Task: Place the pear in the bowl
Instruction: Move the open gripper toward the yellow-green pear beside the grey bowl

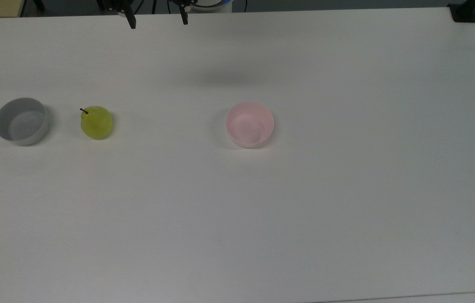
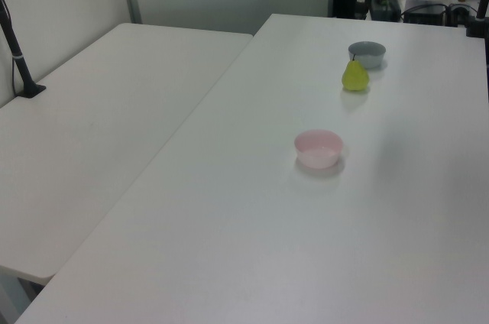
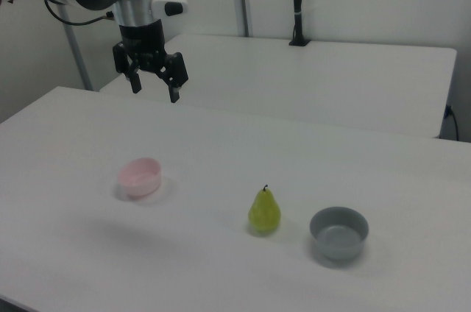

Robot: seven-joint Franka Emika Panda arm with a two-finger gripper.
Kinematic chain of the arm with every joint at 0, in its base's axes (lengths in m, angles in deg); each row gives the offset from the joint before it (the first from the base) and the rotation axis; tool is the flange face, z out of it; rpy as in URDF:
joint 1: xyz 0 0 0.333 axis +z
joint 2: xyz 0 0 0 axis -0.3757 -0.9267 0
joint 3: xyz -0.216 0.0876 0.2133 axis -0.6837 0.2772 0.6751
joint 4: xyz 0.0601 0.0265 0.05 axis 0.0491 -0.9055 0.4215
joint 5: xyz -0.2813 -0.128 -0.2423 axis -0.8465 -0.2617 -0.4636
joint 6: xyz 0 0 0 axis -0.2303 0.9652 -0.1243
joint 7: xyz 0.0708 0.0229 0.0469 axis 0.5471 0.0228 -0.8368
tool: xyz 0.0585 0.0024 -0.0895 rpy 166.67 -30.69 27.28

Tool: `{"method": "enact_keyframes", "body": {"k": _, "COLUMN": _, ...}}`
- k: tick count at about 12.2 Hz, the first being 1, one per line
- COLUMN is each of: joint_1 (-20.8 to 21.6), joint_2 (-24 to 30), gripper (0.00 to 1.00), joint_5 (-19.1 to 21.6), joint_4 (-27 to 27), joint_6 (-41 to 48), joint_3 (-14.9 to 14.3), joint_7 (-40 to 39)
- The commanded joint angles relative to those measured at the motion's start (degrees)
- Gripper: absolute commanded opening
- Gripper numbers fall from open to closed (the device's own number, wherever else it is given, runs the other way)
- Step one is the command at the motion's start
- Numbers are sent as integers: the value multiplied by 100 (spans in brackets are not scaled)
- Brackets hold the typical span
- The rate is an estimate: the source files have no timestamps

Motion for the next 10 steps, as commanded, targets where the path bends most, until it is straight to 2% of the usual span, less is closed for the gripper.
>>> {"method": "enact_keyframes", "body": {"k": 1, "joint_1": 86, "joint_2": 200, "gripper": 100, "joint_5": -40, "joint_4": -183, "joint_6": 73, "joint_3": -87, "joint_7": -60}}
{"method": "enact_keyframes", "body": {"k": 4, "joint_1": 68, "joint_2": 209, "gripper": 100, "joint_5": -84, "joint_4": -174, "joint_6": 82, "joint_3": -87, "joint_7": -270}}
{"method": "enact_keyframes", "body": {"k": 6, "joint_1": 16, "joint_2": 209, "gripper": 100, "joint_5": -102, "joint_4": -165, "joint_6": 196, "joint_3": -87, "joint_7": -866}}
{"method": "enact_keyframes", "body": {"k": 10, "joint_1": -72, "joint_2": 200, "gripper": 100, "joint_5": -487, "joint_4": -112, "joint_6": 345, "joint_3": -96, "joint_7": -2070}}
